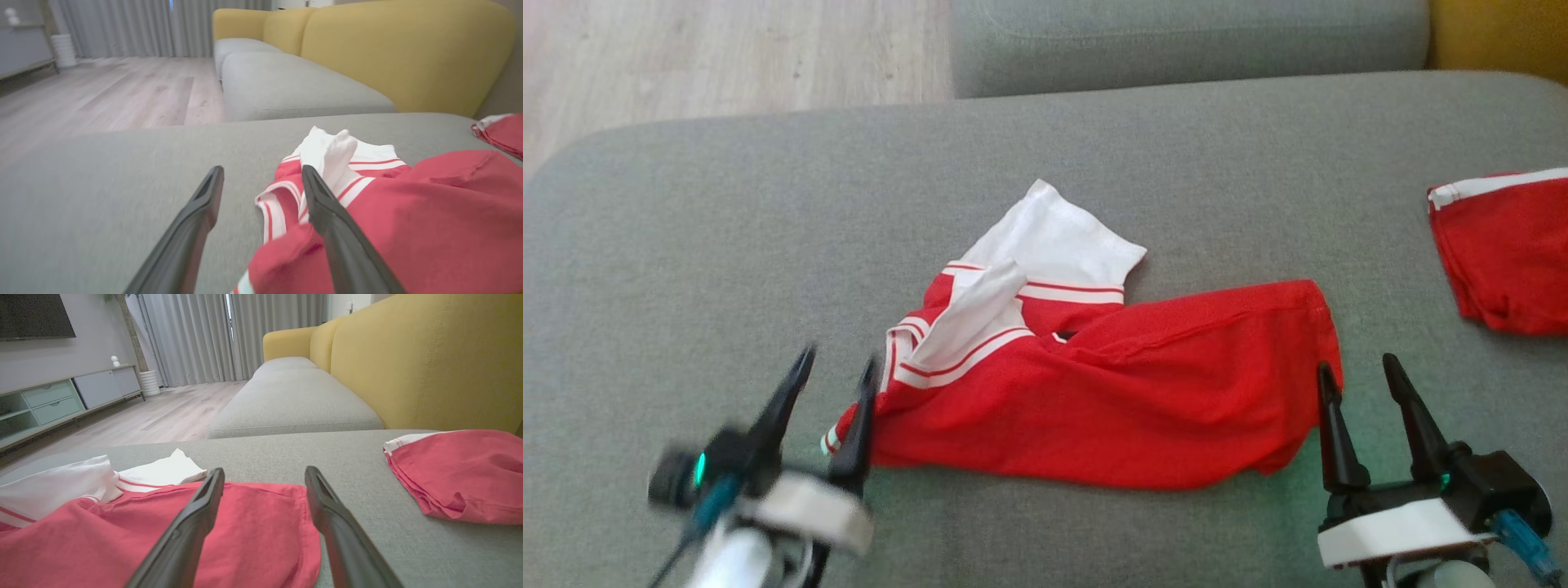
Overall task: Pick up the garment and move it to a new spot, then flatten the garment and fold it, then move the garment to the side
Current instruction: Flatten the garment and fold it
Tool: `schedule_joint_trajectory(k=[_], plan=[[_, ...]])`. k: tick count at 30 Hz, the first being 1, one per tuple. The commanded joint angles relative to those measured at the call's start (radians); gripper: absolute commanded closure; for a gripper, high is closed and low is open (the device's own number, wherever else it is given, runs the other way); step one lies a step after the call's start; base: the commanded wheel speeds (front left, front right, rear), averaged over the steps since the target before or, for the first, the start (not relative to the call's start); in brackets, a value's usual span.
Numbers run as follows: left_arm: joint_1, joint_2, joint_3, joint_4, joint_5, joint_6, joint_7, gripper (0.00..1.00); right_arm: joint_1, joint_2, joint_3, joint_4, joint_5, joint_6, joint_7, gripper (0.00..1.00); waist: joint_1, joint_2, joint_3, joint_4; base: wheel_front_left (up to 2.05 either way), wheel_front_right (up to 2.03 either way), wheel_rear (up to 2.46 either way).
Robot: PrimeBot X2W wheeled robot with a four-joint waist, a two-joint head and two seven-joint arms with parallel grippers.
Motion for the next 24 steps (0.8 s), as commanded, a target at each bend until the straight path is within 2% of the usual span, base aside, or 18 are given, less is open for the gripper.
schedule_joint_trajectory(k=[1, 4, 6, 10, 13, 18, 21, 24], plan=[[-0.098, 0.031, 0.012, -0.051, 0.033, 0.005, 0.026, 0.0, -0.038, -0.006, 0.029, -0.031, -0.006, 0.007, -0.011, 0.0, 0.0, 0.0, 0.009, -0.004, 0.0, 0.0, 0.0], [-0.201, 0.067, -0.046, -0.087, 0.118, -0.001, 0.135, 0.0, -0.05, -0.006, 0.038, -0.028, -0.009, 0.007, -0.011, 0.0, 0.0, 0.0, 0.03, -0.011, 0.0, 0.0, 0.0], [-0.27, 0.066, -0.1, -0.087, 0.169, -0.011, 0.232, 0.0, -0.057, -0.006, 0.039, -0.028, -0.011, 0.007, -0.011, 0.0, 0.0, 0.0, 0.045, -0.012, 0.0, 0.0, 0.0], [-0.397, 0.037, -0.204, -0.043, 0.266, -0.021, 0.457, 0.0, -0.074, -0.007, 0.048, -0.026, -0.019, 0.007, -0.011, 0.0, 0.0, 0.0, 0.076, -0.019, 0.0, 0.0, 0.0], [-0.468, -0.005, -0.246, -0.011, 0.302, -0.016, 0.576, 0.0, -0.089, -0.011, 0.052, -0.026, -0.022, 0.007, -0.011, 0.0, 0.0, 0.0, 0.102, -0.025, 0.0, 0.0, 0.0], [-0.551, -0.041, -0.283, 0.029, 0.367, 0.017, 0.692, 0.0, -0.104, -0.022, 0.057, -0.025, -0.026, 0.007, -0.011, 0.0, 0.0, 0.0, 0.135, -0.031, 0.0, 0.0, 0.0], [-0.594, -0.057, -0.287, 0.049, 0.387, 0.036, 0.711, 0.0, -0.112, -0.031, 0.061, -0.026, -0.027, 0.007, -0.011, 0.0, 0.0, 0.0, 0.153, -0.033, 0.0, 0.0, 0.0], [-0.606, -0.07, -0.283, 0.069, 0.371, 0.033, 0.714, 0.0, -0.116, -0.034, 0.063, -0.026, -0.028, 0.007, -0.011, 0.0, 0.0, 0.0, 0.157, -0.036, 0.0, 0.0, 0.0]])
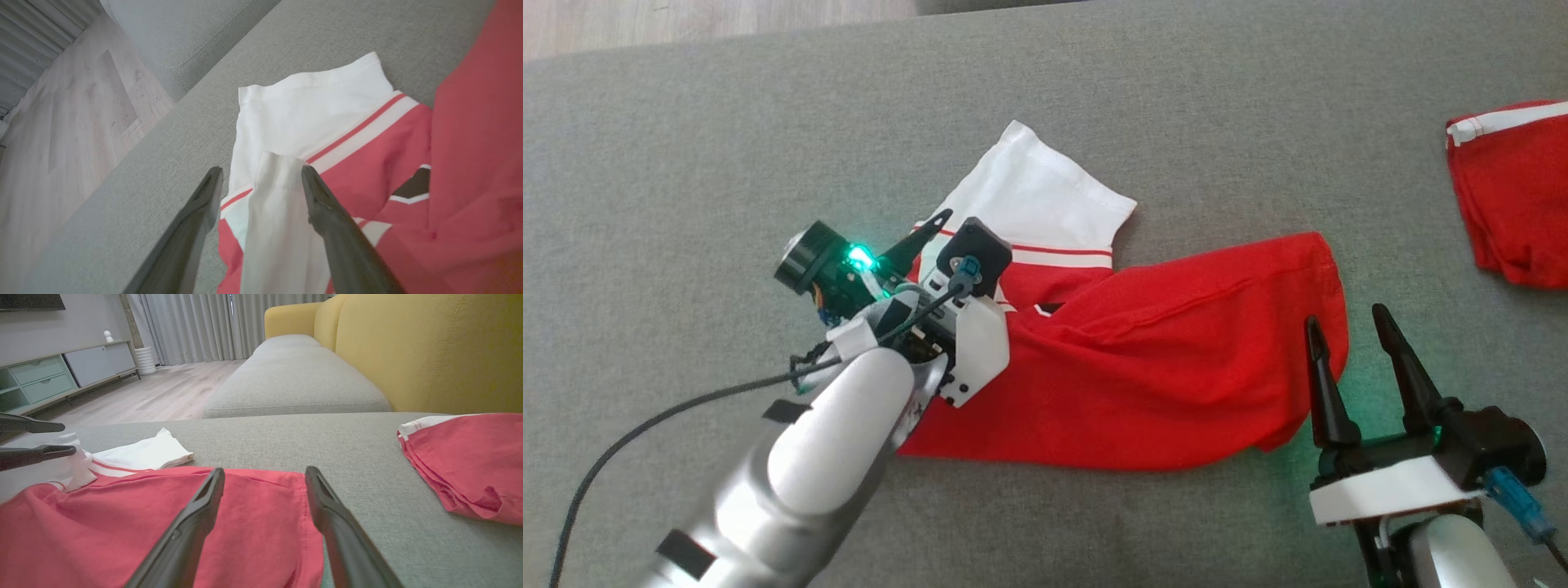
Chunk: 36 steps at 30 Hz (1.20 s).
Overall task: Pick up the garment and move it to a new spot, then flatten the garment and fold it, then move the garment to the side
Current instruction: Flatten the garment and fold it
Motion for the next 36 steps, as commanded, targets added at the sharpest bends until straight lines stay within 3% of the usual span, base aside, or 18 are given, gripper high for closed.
schedule_joint_trajectory(k=[1, 9, 11, 12, 13, 14, 21, 27, 36], plan=[[-0.053, 0.009, 0.031, -0.023, -0.009, -0.001, 0.007, 0.0, -0.028, -0.014, 0.029, -0.029, -0.011, 0.007, -0.011, 0.0, -0.0002, 0.0, 0.001, -0.002, 0.0, 0.0, 0.0], [-0.056, -0.006, 0.027, 0.017, -0.049, -0.025, -0.004, 0.0, -0.029, -0.012, 0.038, -0.024, -0.015, 0.007, -0.011, 0.0, -0.0002, 0.0, -0.007, -0.01, 0.0, 0.0, 0.0], [-0.058, -0.008, 0.025, 0.022, -0.05, -0.024, -0.009, 0.53, -0.027, -0.011, 0.041, -0.022, -0.016, 0.007, -0.011, 0.0, -0.0002, 0.0, -0.01, -0.013, 0.0, 0.0, 0.0], [-0.059, -0.008, 0.024, 0.025, -0.051, -0.023, -0.011, 0.56, -0.026, -0.011, 0.043, -0.021, -0.016, 0.007, -0.011, 0.0, -0.0002, 0.0, -0.011, -0.015, 0.0, 0.0, 0.0], [-0.059, -0.009, 0.024, 0.028, -0.053, -0.023, -0.013, 0.69, -0.026, -0.011, 0.044, -0.021, -0.017, 0.007, -0.011, 0.0, -0.0002, 0.0, -0.012, -0.016, 0.0, 0.0, 0.0], [-0.058, -0.009, 0.023, 0.031, -0.056, -0.023, -0.014, 1.0, -0.026, -0.011, 0.044, -0.02, -0.017, 0.007, -0.011, 0.0, -0.0002, 0.0, -0.013, -0.018, 0.0, 0.0, 0.0], [-0.049, -0.006, 0.019, 0.044, -0.063, -0.021, -0.054, 1.0, -0.019, -0.009, 0.038, -0.021, -0.018, 0.007, -0.011, 0.0, -0.0002, 0.0, -0.033, -0.015, 0.0, 0.0, 0.0], [0.012, 0.016, 0.073, -0.046, -0.102, 0.019, -0.25, 1.0, -0.001, -0.011, 0.016, -0.016, -0.01, 0.007, -0.011, 0.0, -0.0002, 0.0, -0.075, 0.018, 0.0, 0.0, 0.0], [0.201, 0.138, 0.219, -0.259, -0.227, 0.037, -0.443, 1.0, -0.025, -0.063, -0.01, 0.095, 0.087, 0.007, -0.011, 0.0, -0.0002, 0.0, -0.087, 0.06, 0.0, 0.0, 0.0]])
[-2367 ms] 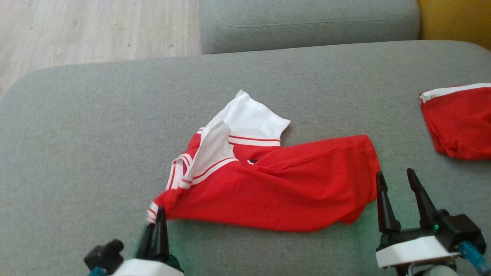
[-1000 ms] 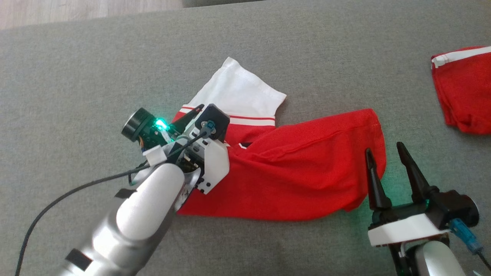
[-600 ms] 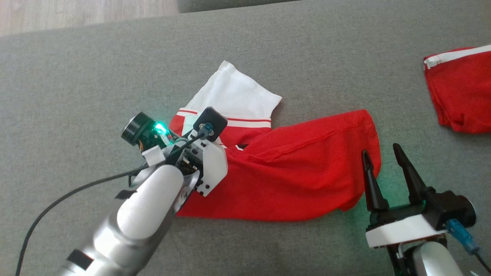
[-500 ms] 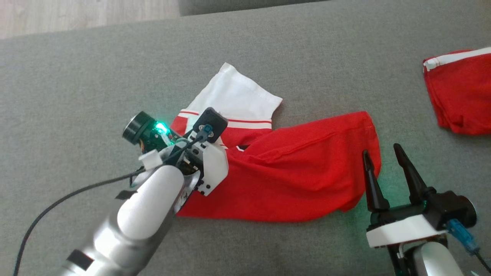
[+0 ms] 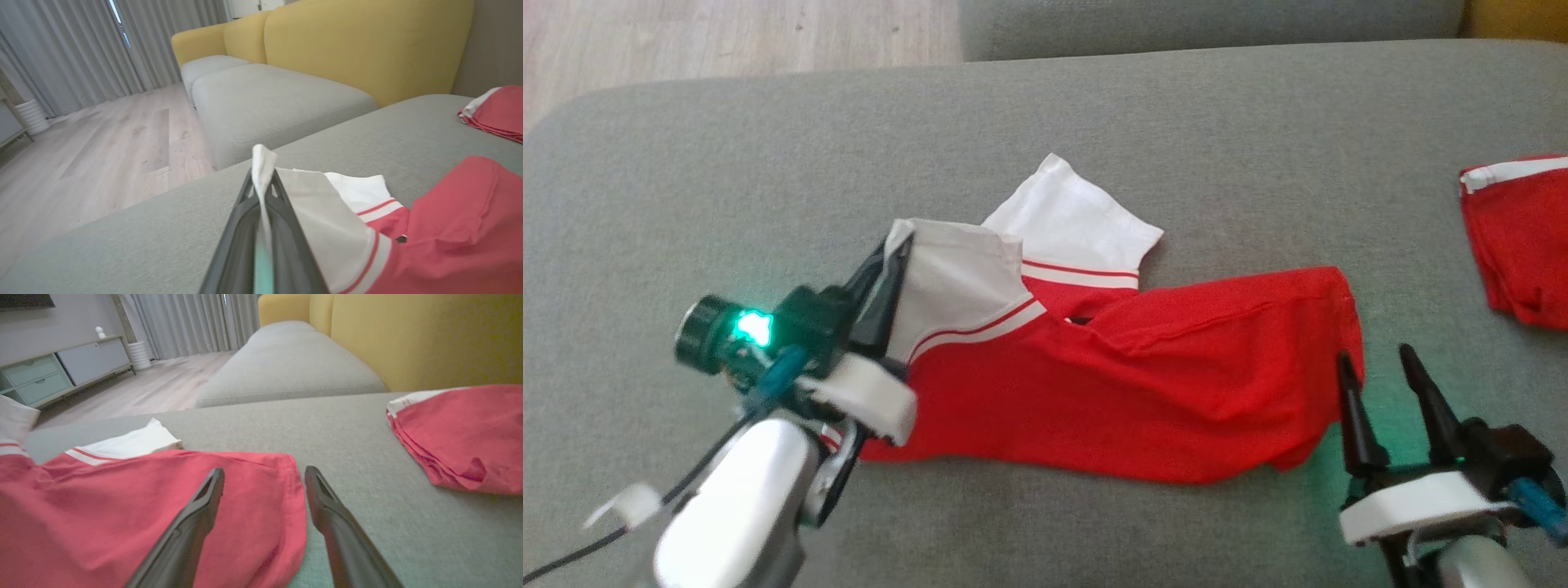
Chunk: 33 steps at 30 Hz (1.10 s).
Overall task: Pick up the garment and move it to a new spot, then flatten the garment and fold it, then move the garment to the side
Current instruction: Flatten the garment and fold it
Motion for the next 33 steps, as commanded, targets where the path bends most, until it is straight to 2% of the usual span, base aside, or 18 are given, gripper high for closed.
schedule_joint_trajectory(k=[1, 5, 10, 15, 20, 21, 22, 24, 25, 33], plan=[[-0.025, 0.038, 0.058, -0.058, -0.009, 0.008, -0.021, 1.0, -0.046, -0.035, 0.011, 0.0, 0.023, 0.006, -0.011, 0.0, 0.0001, 0.0, 0.004, 0.008, 0.0, 0.0, 0.0], [0.02, 0.068, 0.089, -0.099, -0.018, 0.028, -0.053, 1.0, -0.132, -0.091, -0.003, 0.109, 0.058, 0.006, 0.04, 0.0, 0.0001, 0.0, 0.018, 0.023, 0.0, 0.0, 0.0], [0.024, 0.068, 0.082, -0.108, -0.017, 0.029, -0.067, 1.0, -0.254, -0.126, -0.002, 0.219, 0.106, 0.006, 0.15, 0.0, 0.0001, 0.0, 0.032, 0.046, 0.0, 0.0, 0.0], [0.005, 0.055, 0.064, -0.095, -0.008, 0.027, -0.072, 1.0, -0.317, -0.15, 0.038, 0.283, 0.213, 0.006, 0.249, 0.0, 0.0001, 0.0, 0.045, 0.067, 0.0, 0.0, 0.0], [-0.007, 0.051, 0.054, -0.081, -0.003, 0.027, -0.075, 1.0, -0.332, -0.165, 0.07, 0.316, 0.293, 0.006, 0.289, 0.0, 0.0001, 0.0, 0.051, 0.078, 0.0, 0.0, 0.0], [-0.008, 0.051, 0.053, -0.079, -0.002, 0.028, -0.075, 1.0, -0.33, -0.167, 0.08, 0.318, 0.306, 0.006, 0.298, 0.12, 0.0001, 0.0, 0.051, 0.079, 0.0, 0.0, 0.0], [-0.008, 0.052, 0.052, -0.077, -0.002, 0.029, -0.076, 1.0, -0.329, -0.17, 0.087, 0.318, 0.317, 0.006, 0.303, 0.29, 0.0001, 0.0, 0.051, 0.079, 0.0, 0.0, 0.0], [-0.008, 0.054, 0.05, -0.074, -0.002, 0.029, -0.077, 1.0, -0.325, -0.176, 0.095, 0.321, 0.332, 0.006, 0.311, 0.81, 0.0001, 0.0, 0.05, 0.08, 0.0, 0.0, 0.0], [-0.008, 0.055, 0.05, -0.072, -0.003, 0.029, -0.077, 1.0, -0.322, -0.177, 0.098, 0.316, 0.34, 0.006, 0.309, 1.0, 0.0001, 0.0, 0.048, 0.08, 0.0, 0.0, 0.0], [-0.013, 0.071, 0.063, -0.081, 0.004, 0.037, -0.124, 1.0, -0.296, -0.214, 0.092, 0.239, 0.374, 0.006, 0.271, 1.0, 0.0001, 0.0, 0.013, 0.075, 0.0, 0.0, 0.0]])
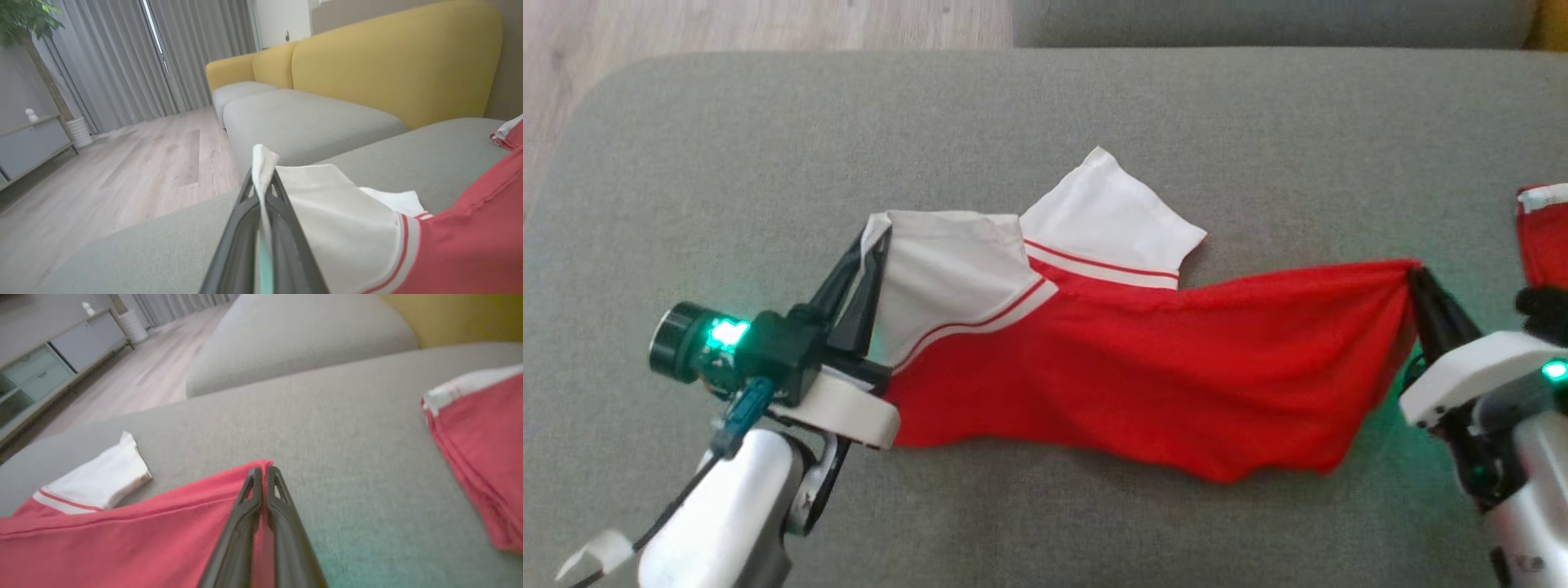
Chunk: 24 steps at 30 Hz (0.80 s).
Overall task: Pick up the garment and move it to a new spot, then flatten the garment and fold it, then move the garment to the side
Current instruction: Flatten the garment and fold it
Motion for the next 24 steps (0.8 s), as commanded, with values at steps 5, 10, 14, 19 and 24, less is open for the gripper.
schedule_joint_trajectory(k=[5, 10, 14, 19, 24], plan=[[-0.072, 0.062, 0.076, -0.083, -0.01, -0.02, -0.086, 1.0, 0.051, -0.087, -0.035, -0.207, 0.065, 0.007, 0.005, 1.0, 0.0, 0.0, -0.066, -0.019, 0.0, 0.0, 0.0], [-0.107, 0.112, 0.129, -0.185, -0.061, -0.071, -0.123, 1.0, 0.118, -0.156, -0.145, -0.438, 0.118, 0.007, 0.071, 1.0, 0.0, 0.0, -0.133, -0.043, 0.0, 0.0, 0.0], [-0.162, 0.152, 0.187, -0.271, -0.114, -0.097, -0.1, 1.0, 0.143, -0.186, -0.26, -0.634, 0.136, 0.007, 0.156, 1.0, 0.0, 0.0, -0.168, -0.064, 0.0, 0.0, 0.0], [-0.289, 0.184, 0.232, -0.34, -0.186, -0.145, -0.035, 1.0, 0.069, -0.204, -0.373, -0.802, 0.129, 0.007, 0.261, 1.0, 0.0, 0.0, -0.176, -0.088, 0.0, 0.0, 0.0], [-0.482, 0.192, 0.237, -0.31, -0.25, -0.189, 0.041, 1.0, -0.14, -0.24, -0.349, -0.836, 0.078, 0.007, 0.326, 1.0, 0.0, 0.0, -0.144, -0.104, 0.0, 0.0, 0.0]])
